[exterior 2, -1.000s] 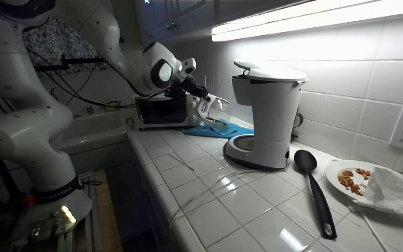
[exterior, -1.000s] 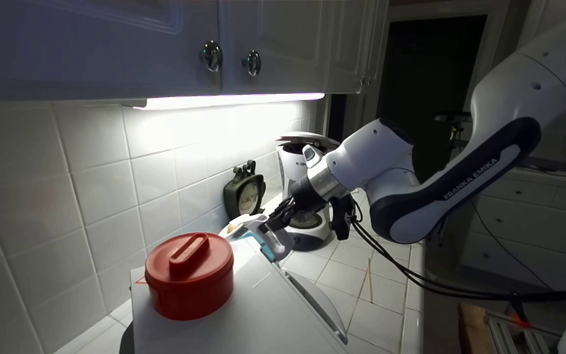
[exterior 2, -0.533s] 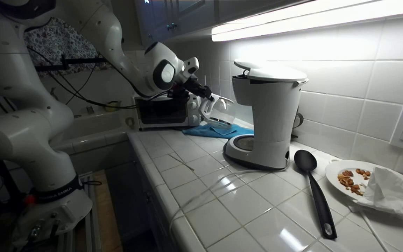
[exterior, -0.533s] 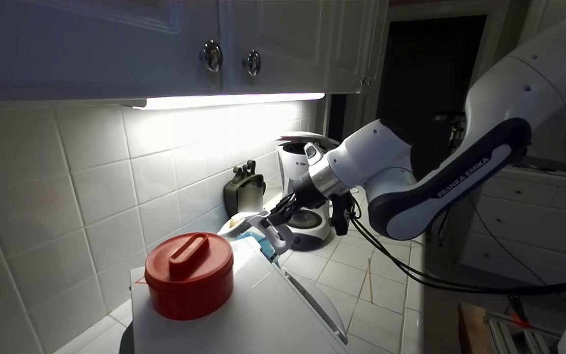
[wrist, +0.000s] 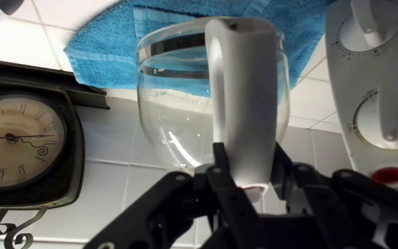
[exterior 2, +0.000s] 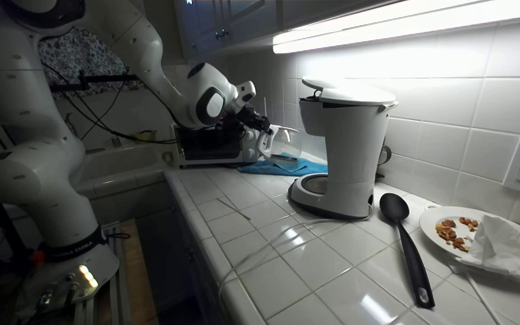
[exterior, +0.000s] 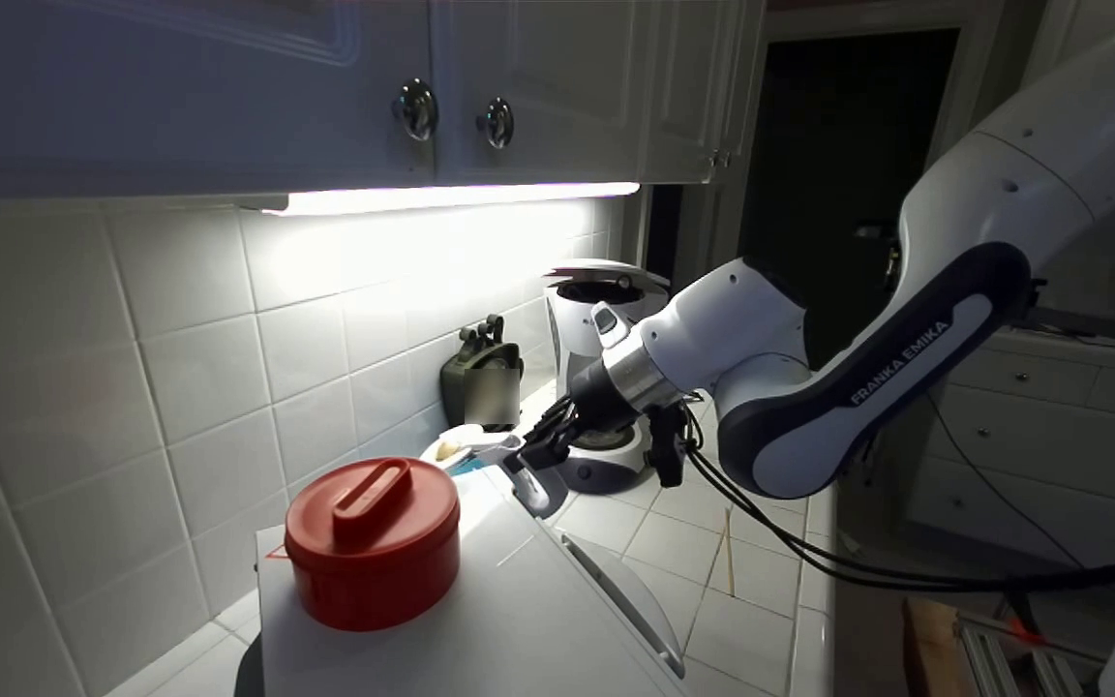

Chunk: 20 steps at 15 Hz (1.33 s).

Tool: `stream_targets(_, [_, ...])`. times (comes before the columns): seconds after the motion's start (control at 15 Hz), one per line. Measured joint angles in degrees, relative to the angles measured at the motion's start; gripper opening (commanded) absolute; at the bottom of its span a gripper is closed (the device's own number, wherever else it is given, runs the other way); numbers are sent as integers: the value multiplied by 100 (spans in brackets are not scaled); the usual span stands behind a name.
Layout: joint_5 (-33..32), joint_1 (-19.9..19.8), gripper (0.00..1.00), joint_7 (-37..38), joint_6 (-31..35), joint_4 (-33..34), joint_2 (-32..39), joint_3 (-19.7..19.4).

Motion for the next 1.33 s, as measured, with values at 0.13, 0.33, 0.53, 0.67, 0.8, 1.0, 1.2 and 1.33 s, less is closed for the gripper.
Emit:
stream_targets(0.13, [0,42,66,0,11,-27,62,10])
stream_targets(0.33, [0,101,88,0,8,-150,176,10])
stream_targets(0.53, [0,134,100,0,9,-219,198,8])
stream_targets(0.67, [0,141,100,1,8,-263,198,5])
stream_targets(0.8, [4,144,100,14,-64,-292,190,-18])
stream_targets(1.0, [171,290,100,61,-669,-292,-4,-246])
stream_targets(1.2, [-121,354,100,606,-1700,-291,-512,-444])
stream_targets(1.33, [-476,320,100,1148,-2315,-296,-830,-397])
